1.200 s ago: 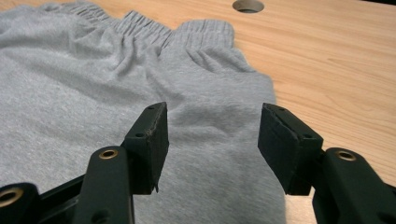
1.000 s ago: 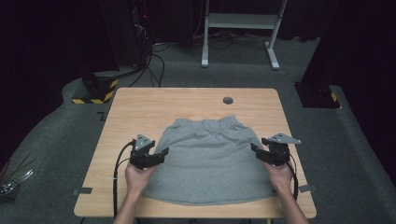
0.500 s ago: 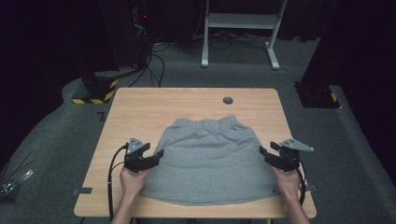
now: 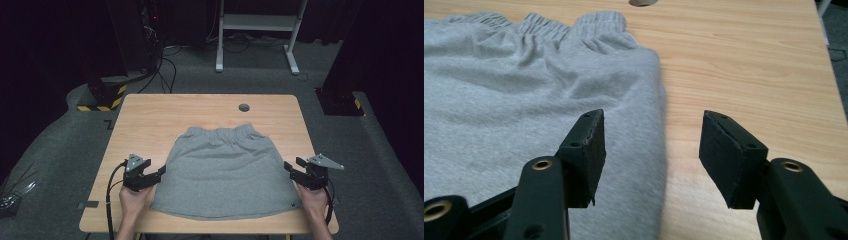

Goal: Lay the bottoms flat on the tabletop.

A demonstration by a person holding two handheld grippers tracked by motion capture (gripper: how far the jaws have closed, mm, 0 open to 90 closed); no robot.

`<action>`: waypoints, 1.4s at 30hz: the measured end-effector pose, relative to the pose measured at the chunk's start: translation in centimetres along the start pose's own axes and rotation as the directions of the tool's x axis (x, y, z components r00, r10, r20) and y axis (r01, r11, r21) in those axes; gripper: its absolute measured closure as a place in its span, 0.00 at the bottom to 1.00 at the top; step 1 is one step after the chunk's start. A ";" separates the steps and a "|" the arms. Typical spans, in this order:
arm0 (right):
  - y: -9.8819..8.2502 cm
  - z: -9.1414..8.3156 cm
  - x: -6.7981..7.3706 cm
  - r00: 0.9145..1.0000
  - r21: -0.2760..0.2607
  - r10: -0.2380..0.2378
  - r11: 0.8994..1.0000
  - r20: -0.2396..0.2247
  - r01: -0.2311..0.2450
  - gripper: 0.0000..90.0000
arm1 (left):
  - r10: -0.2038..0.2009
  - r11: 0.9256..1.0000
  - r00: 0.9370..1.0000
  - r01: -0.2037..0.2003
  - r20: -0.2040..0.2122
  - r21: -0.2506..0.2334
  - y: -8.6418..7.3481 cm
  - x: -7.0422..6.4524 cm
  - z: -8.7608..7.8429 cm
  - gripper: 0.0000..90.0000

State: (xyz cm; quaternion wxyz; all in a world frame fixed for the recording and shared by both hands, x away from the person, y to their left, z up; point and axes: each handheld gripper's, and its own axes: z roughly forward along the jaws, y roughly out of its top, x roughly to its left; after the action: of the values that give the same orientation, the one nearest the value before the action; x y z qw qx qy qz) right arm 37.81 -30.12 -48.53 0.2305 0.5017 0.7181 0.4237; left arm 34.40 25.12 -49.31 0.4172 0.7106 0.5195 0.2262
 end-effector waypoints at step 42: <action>-3.5 1.0 -2.0 0.981 0.171 -0.009 0.985 0.194 -0.024 0.44 | 0.001 0.991 0.981 0.025 -0.196 0.130 -3.2 2.1 1.1 0.32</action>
State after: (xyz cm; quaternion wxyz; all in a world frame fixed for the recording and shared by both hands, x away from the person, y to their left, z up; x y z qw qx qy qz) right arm 37.53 -32.01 -52.19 0.2534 0.5614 0.7243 0.3099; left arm 34.17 27.02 -52.83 0.3175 0.7076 0.5762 0.2577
